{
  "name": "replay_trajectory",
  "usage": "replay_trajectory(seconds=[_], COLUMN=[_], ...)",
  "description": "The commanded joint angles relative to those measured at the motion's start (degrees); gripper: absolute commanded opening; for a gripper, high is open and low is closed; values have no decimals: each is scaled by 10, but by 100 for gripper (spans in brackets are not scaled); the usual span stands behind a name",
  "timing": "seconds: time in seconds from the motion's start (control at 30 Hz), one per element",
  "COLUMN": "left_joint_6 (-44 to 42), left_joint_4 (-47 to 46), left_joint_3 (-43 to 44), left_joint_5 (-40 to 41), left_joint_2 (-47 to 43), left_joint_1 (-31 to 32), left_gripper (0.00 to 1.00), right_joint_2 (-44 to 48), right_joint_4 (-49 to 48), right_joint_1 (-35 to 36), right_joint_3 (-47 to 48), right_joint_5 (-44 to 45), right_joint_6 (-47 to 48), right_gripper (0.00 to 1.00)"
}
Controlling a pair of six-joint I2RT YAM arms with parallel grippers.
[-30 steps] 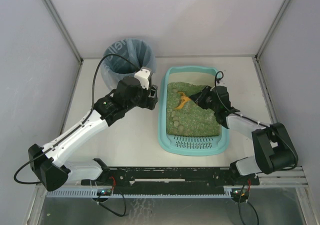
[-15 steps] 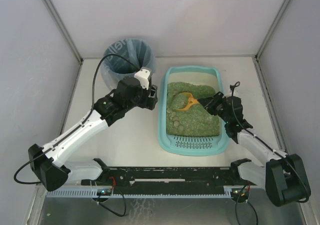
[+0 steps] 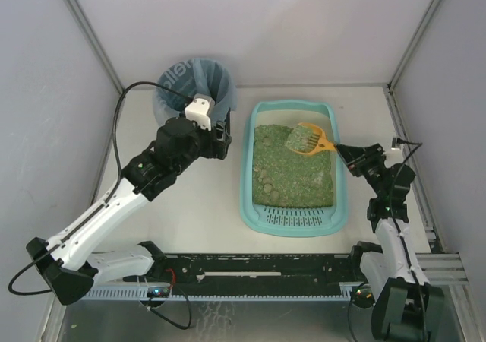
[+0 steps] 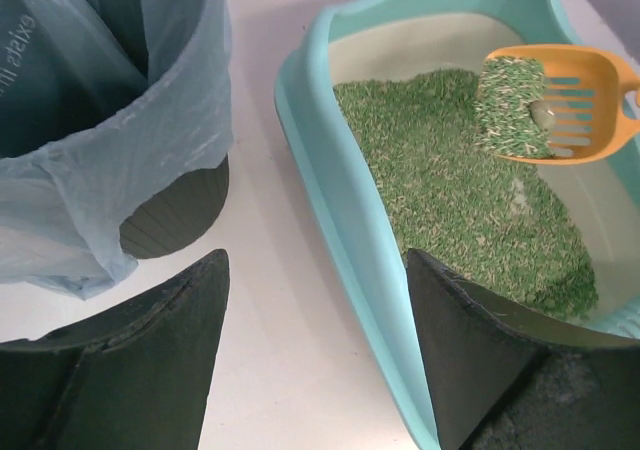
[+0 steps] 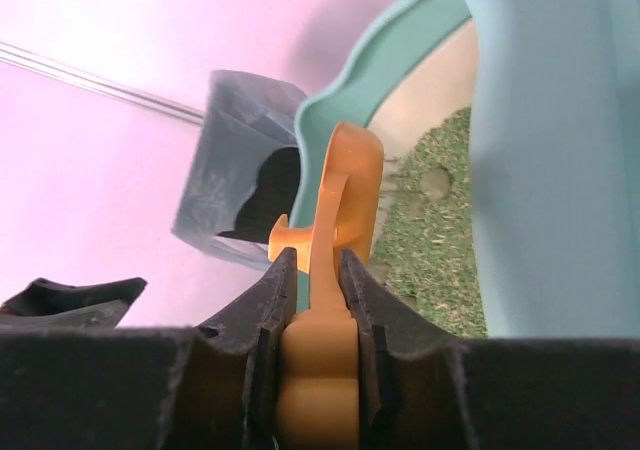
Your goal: Clean the litter box
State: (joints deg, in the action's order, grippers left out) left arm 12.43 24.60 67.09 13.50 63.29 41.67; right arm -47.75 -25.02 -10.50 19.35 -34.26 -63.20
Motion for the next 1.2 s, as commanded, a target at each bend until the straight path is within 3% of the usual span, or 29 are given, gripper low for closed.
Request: replay_trajectory(seconds=[0.0,0.2,0.37,0.47,0.53,0.63,0.77,0.9,1.07,1.17], left_joint_6=[-3,-4,-3,-4,-5,-5,-5,-5,-6,-6], left_joint_4=[-36,-35,-39,-38,-39,-40,-40,-40,-42,-43], left_joint_3=[-7,-7,-9,-9,-10,-11,-11,-11,-13,-14], left_joint_5=[24,19,22,25,28,27,22,28,30,34], left_joint_2=[-18,-18,-26,-26,-27,-26,-24,-24,-25,-25], left_joint_1=[1,0,1,0,0,0,0,0,0,0], left_gripper=[76,75,76,76,76,76,76,76,76,76], right_joint_2=[37,45,39,49,47,26,41,21,35,20], right_joint_4=[-89,-89,-108,-97,-127,-123,-91,-105,-83,-82], right_joint_1=[-23,-91,-45,-92,-86,-30,-87,-42,-94,-47], right_joint_3=[-34,-47,-43,-69,-80,-40,-73,-41,-71,-44], right_joint_5=[-68,-109,-125,-100,-96,-133,-101,-142,-109,-133], right_joint_6=[-94,-114,-118,-147,-165,-118,-138,-103,-121,-82], right_gripper=[0,0,0,0,0,0,0,0,0,0])
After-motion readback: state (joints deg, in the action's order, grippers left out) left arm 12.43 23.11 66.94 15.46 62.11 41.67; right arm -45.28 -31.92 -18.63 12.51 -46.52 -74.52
